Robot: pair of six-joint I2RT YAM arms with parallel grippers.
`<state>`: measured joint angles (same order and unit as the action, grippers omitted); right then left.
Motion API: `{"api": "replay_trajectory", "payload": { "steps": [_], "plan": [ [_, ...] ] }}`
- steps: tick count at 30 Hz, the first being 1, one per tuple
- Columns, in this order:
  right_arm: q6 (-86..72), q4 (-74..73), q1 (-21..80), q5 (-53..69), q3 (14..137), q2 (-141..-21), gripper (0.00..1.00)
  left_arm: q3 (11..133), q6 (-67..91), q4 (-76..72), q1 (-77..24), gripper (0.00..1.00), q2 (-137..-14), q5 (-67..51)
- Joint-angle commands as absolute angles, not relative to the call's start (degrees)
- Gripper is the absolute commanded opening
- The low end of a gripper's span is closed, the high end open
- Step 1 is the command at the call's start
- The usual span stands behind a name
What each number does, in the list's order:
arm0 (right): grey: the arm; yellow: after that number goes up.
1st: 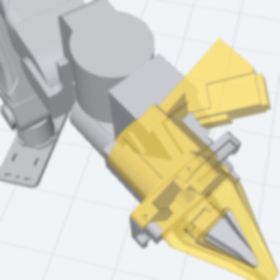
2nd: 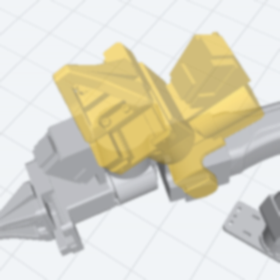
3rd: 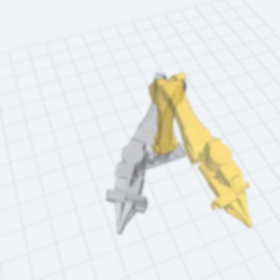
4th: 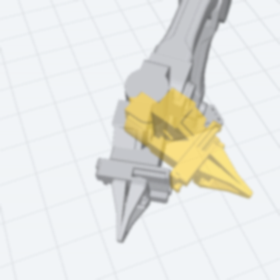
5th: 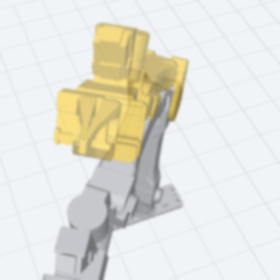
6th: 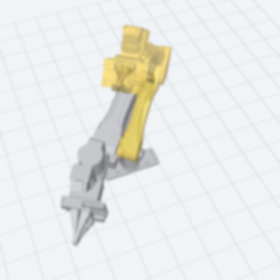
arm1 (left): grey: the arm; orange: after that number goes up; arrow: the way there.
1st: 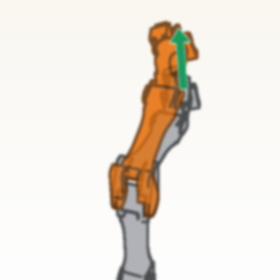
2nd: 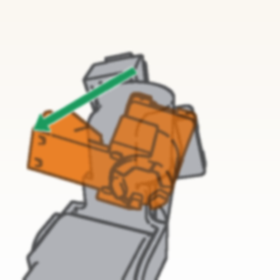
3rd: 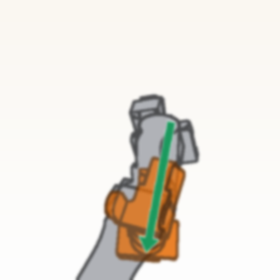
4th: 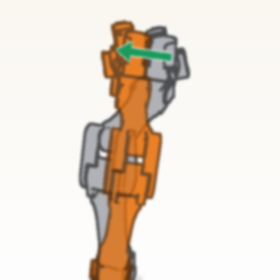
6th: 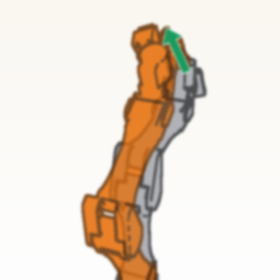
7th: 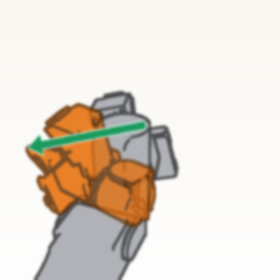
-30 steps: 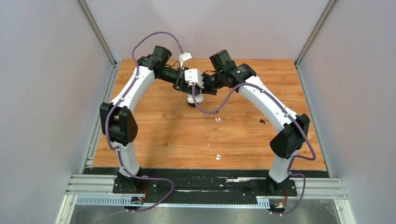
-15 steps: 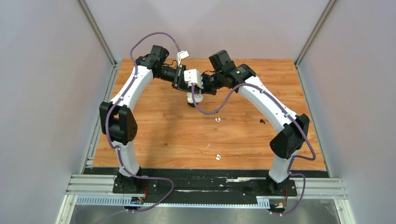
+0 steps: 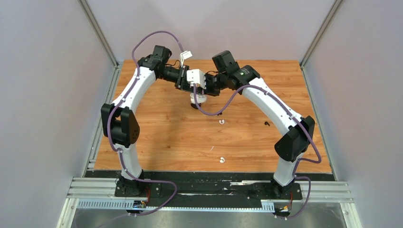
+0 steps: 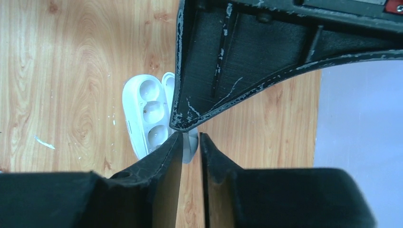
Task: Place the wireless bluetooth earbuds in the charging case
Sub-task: Open the charging case, then pick up the earbud from the center of the board.
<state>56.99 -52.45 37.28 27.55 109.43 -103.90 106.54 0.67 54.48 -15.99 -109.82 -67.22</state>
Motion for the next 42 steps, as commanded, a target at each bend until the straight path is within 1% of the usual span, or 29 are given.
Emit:
{"api": "replay_trajectory", "payload": {
  "steps": [1, 3, 6, 10, 13, 16, 19, 22, 25, 28, 32, 36, 38, 42],
  "plan": [
    [55.01, -48.75, 36.63, 25.95, 109.76, -101.52, 0.26, 106.56, -2.98, 51.56, -15.91, 0.0, -105.54, -64.53],
    [52.82, -47.58, 35.53, 26.77, 110.1, -100.07, 0.34, 106.46, -4.34, 50.62, -15.91, 0.0, -104.37, -62.65],
    [47.53, -46.39, 33.67, 29.35, 112.07, -98.88, 0.4, 106.12, -6.12, 48.39, -15.91, 0.0, -102.42, -60.48],
    [40.63, -46.21, 31.13, 34.23, 113.53, -97.67, 0.43, 102.83, -7.62, 43.14, -15.91, 0.0, -99.3, -57.13],
    [34.74, -46.18, 28.39, 37.61, 110.83, -95.27, 0.43, 99.48, -9.67, 40.88, -15.91, 0.0, -96.69, -55.67],
    [25.83, -44.81, 23.18, 42.7, 104.64, -91.96, 0.43, 94.99, -13.07, 38.02, -15.91, 0.0, -93.71, -54.81],
    [16.24, -39.43, 18.38, 43.93, 92.57, -87.37, 0.43, 89.24, -16.31, 32.36, -16.55, 0.0, -89.17, -53.4],
    [14.06, -36.87, 15.84, 46.07, 80.93, -85.33, 0.42, 80.98, -17.29, 25.75, -16.96, 0.0, -85.67, -52.47],
    [16.6, -36.76, 15.84, 49.01, 73.26, -84.93, 0.4, 77.87, -14.98, 20.53, -17.17, 0.0, -83.99, -51.75],
    [23.78, -36.35, 17.22, 49.65, 68.3, -84.81, 0.39, 76.81, -16.07, 20.56, -17.31, 0.0, -83.4, -51.46],
    [35.79, -36.94, 19.92, 50.65, 64.12, -85.01, 0.37, 74.68, -17.13, 19.34, -17.31, 0.0, -82.75, -50.7],
    [51.09, -41.82, 24.36, 50.38, 60.02, -86.1, 0.36, 71.94, -15.92, 16.61, -17.31, 0.0, -82.59, -48.08],
    [55.76, -43.95, 26.74, 48.6, 57.67, -86.6, 0.35, 70.16, -13.61, 14.01, -17.31, 0.0, -82.28, -46.68],
    [59.81, -44.21, 29.4, 48.05, 53.06, -85.64, 0.35, 67.19, -9.43, 10.97, -17.31, 0.0, -81.47, -45.98]
  ]
}}
